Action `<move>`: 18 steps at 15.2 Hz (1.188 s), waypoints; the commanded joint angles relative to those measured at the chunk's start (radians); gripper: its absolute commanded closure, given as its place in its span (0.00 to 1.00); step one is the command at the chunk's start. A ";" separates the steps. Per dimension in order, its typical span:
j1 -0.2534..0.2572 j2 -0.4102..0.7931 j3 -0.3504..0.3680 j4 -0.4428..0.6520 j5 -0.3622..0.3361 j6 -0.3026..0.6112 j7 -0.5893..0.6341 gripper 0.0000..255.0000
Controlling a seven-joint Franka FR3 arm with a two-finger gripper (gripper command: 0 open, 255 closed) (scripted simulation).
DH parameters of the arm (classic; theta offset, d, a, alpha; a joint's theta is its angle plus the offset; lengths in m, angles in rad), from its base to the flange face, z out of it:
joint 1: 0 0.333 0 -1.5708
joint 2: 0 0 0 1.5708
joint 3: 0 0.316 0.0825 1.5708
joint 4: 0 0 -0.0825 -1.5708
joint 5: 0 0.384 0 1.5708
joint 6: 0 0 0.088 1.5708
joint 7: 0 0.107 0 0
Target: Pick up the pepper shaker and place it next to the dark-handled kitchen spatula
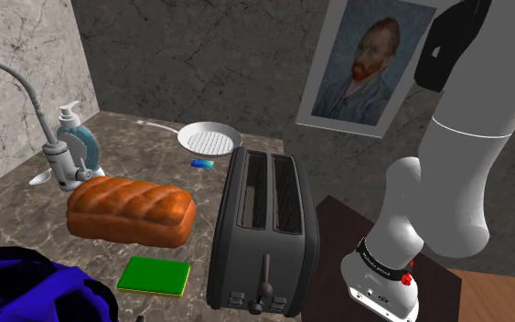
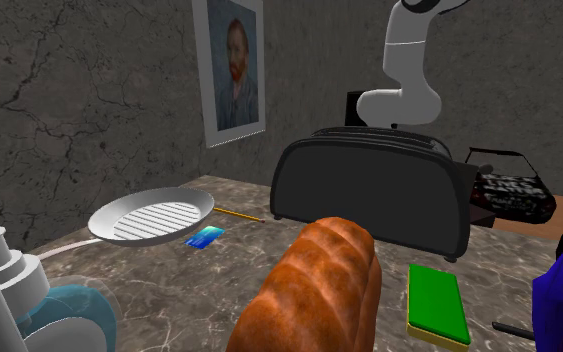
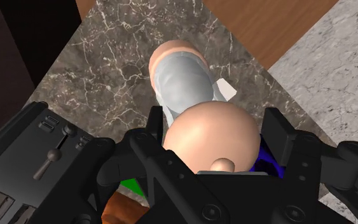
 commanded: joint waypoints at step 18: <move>-0.057 -0.048 -0.005 -0.303 0.038 0.275 -0.016 1.00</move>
